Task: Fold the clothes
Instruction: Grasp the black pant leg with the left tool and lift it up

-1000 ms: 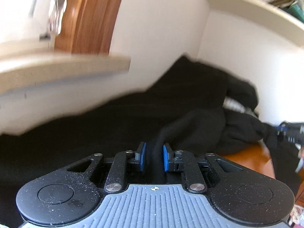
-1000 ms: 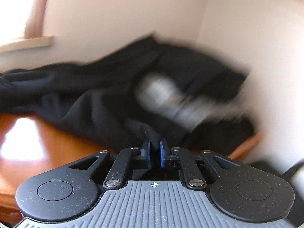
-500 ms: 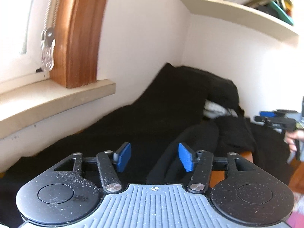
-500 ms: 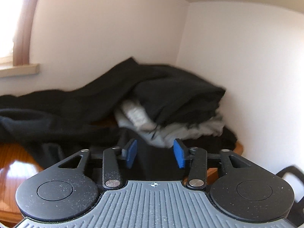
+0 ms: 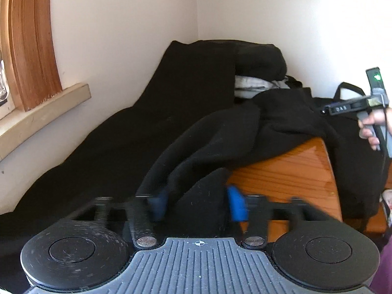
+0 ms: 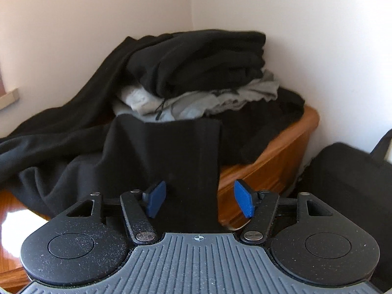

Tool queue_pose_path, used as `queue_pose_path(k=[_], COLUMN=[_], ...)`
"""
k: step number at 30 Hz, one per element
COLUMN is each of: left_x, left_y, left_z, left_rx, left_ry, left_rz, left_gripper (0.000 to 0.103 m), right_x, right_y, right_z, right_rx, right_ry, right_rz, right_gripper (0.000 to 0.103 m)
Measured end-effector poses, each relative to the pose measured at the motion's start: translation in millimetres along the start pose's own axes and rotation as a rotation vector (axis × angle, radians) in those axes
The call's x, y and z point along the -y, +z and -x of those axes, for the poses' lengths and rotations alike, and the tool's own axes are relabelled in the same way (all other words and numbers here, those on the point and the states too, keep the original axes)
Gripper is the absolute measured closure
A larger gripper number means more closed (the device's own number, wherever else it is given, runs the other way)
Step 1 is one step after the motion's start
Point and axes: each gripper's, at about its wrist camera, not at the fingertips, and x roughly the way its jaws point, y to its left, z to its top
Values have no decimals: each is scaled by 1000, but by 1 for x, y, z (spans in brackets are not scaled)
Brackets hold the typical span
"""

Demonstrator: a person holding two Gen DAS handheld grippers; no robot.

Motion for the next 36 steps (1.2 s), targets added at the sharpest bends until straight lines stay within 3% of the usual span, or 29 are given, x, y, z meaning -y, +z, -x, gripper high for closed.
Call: queue_pose_path(k=[1, 2, 3, 4, 5, 8, 12, 17, 21, 25, 28, 30, 31, 33, 36], left_x=[-5, -10, -17, -24, -32, -55, -70, -88, -106, -113, -100, -87, -77, -59, -31], left_y=[2, 4, 6, 9, 12, 14, 12, 9, 13, 26, 33, 36, 36, 34, 32], left_z=[3, 8, 18, 28, 39, 68, 83, 103, 114, 132, 145, 147, 137, 116, 87], left_rx=[11, 26, 58, 89, 120, 180, 207, 242, 284, 333, 344, 327, 288, 210, 101], left_ry=[-9, -16, -12, -9, -7, -17, -10, -1, 40, 42, -35, -106, -129, -175, -236], left_rz=[21, 41, 58, 75, 93, 155, 188, 230, 274, 308, 292, 275, 264, 243, 212], left_gripper=[95, 95, 96, 96, 96, 96, 96, 96, 96, 96, 97, 96, 94, 85, 82], right_x=[3, 6, 9, 11, 11, 12, 8, -28, -70, -114, -128, -122, -117, -99, -68], right_y=[-1, -1, -1, 0, 1, 15, 33, 56, 102, 169, 206, 220, 226, 227, 207], right_z=[-1, -2, -3, -3, 0, 22, 43, 58, 44, 43, 70, 81, 81, 66, 51], right_rx=[5, 8, 10, 14, 20, 123, 191, 249, 298, 468, 671, 712, 688, 552, 427], right_ry=[12, 31, 57, 69, 63, -26, -16, -3, -39, -87, -150, -192, -220, -290, -269], right_rz=[-17, -31, -42, -43, -33, -11, -4, 96, 200, 259, 278, 244, 225, 176, 92], right_gripper=[41, 50, 75, 91, 98, 98, 98, 98, 98, 99, 98, 90, 84, 52, 50])
